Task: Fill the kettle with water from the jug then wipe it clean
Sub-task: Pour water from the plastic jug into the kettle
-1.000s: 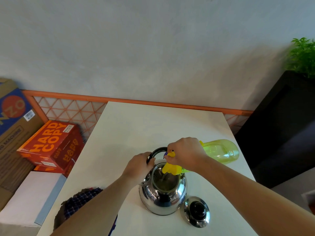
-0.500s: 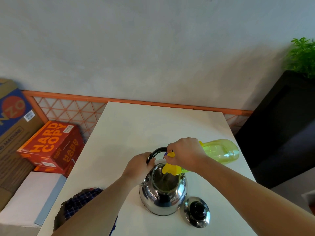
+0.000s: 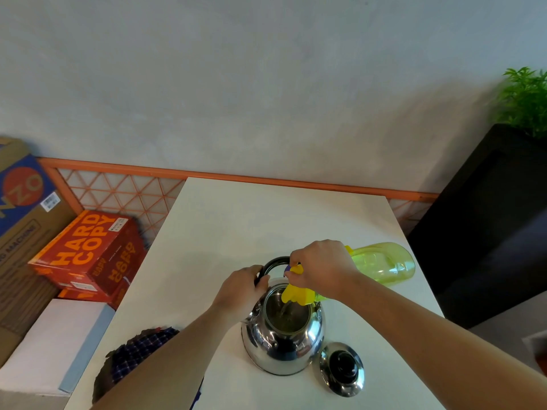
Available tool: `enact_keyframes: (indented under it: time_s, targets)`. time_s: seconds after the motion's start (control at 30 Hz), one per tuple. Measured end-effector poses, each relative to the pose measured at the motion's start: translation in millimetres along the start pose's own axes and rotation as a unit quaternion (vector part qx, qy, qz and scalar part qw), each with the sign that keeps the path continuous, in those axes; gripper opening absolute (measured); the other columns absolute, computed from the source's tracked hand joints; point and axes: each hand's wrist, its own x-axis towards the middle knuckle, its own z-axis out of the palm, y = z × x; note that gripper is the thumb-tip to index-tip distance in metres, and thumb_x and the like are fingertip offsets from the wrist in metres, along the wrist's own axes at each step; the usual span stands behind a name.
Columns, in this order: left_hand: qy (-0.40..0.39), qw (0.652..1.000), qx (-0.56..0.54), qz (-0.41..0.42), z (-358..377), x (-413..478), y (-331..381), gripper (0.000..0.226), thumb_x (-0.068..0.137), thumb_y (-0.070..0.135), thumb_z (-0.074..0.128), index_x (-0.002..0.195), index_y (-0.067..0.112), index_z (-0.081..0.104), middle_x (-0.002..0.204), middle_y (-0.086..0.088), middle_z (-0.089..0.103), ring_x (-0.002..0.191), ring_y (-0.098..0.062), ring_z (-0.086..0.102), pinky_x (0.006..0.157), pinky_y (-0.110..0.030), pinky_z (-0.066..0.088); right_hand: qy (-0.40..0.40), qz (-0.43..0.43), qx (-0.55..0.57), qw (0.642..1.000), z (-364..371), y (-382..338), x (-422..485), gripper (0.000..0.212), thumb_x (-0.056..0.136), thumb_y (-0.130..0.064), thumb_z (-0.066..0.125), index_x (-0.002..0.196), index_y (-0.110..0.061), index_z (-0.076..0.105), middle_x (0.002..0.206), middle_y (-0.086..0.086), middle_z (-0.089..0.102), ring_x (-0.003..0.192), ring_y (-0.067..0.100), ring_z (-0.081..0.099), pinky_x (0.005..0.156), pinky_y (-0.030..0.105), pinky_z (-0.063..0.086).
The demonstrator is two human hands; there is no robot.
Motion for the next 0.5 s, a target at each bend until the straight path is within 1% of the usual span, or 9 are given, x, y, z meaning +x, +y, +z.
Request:
enact_keyframes:
  time_s: [0.13, 0.27, 0.4, 0.5]
  targets:
    - [0.000, 1.000, -0.002, 0.000, -0.1, -0.1, -0.6, 0.027, 0.098, 0.034, 0.043, 0.108, 0.017, 0.061, 0.074, 0.006, 0.058, 0.064, -0.007, 0.054, 0.055, -0.018, 0.034, -0.002, -0.001, -0.002, 1.000, 0.3, -0.8, 0.4, 0.036, 0.082, -0.058, 0.044, 0.091, -0.030, 0.065, 0.061, -0.005, 0.048, 0.059, 0.021, 0.046, 0.048, 0.026, 0.024]
    - [-0.002, 1.000, -0.003, -0.001, 0.2, 0.7, -1.0, 0.028, 0.098, 0.035, 0.043, 0.109, 0.017, 0.060, 0.074, 0.006, 0.058, 0.064, -0.006, 0.054, 0.054, -0.016, 0.033, -0.006, -0.002, 0.000, 1.000, 0.4, -0.2, 0.8, 0.036, 0.082, -0.058, 0.043, 0.091, -0.031, 0.065, 0.061, -0.006, 0.049, 0.060, 0.020, 0.049, 0.050, 0.026, 0.027]
    - [-0.003, 1.000, -0.010, -0.004, 0.6, 0.2, -1.9, 0.026, 0.097, 0.035, 0.043, 0.108, 0.019, 0.061, 0.073, 0.007, 0.059, 0.065, -0.008, 0.057, 0.057, -0.020, 0.037, -0.003, 0.000, 0.000, 1.000, 0.8, -1.2, 1.1, 0.035, 0.081, -0.058, 0.044, 0.092, -0.031, 0.065, 0.062, -0.006, 0.049, 0.060, 0.020, 0.047, 0.049, 0.026, 0.025]
    - [-0.003, 1.000, -0.012, -0.005, 1.1, 0.1, -2.5, 0.027, 0.097, 0.036, 0.044, 0.109, 0.019, 0.061, 0.072, 0.009, 0.059, 0.064, -0.007, 0.057, 0.055, -0.018, 0.036, -0.009, 0.001, 0.005, 1.000, 0.7, -1.3, 1.5, 0.035, 0.082, -0.057, 0.044, 0.093, -0.031, 0.065, 0.062, -0.006, 0.049, 0.061, 0.020, 0.048, 0.052, 0.027, 0.029]
